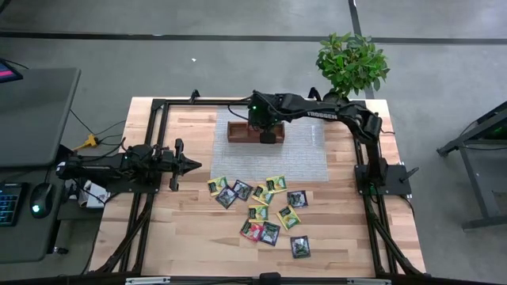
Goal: Pick & Place Tea
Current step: Put the red tea bag into the middle section of the wooden organizer
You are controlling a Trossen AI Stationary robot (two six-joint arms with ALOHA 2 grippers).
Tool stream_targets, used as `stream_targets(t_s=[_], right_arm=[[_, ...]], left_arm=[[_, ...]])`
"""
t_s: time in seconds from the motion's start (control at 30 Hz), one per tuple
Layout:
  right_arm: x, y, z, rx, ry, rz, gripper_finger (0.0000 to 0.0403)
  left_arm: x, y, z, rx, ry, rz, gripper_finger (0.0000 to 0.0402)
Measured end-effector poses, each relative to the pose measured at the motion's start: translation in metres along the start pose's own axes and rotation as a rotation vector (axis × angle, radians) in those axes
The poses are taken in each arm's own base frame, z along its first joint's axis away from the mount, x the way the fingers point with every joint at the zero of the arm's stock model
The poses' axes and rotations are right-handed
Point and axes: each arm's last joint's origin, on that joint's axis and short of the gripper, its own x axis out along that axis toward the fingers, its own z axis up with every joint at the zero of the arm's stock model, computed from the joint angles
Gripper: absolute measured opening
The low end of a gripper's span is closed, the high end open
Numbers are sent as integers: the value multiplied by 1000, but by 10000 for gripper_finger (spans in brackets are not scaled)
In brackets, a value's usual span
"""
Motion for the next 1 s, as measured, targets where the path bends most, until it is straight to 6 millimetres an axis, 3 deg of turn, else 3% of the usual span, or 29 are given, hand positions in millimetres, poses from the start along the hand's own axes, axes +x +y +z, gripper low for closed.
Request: stream_targets(t_s=[0.8,1.0], right_arm=[[-2,2,-6,-14,58,15,0],[6,4,-7,-17,76,27,0]], left_arm=[[0,0,0,0,0,0,0],[0,0,0,0,0,0,0]])
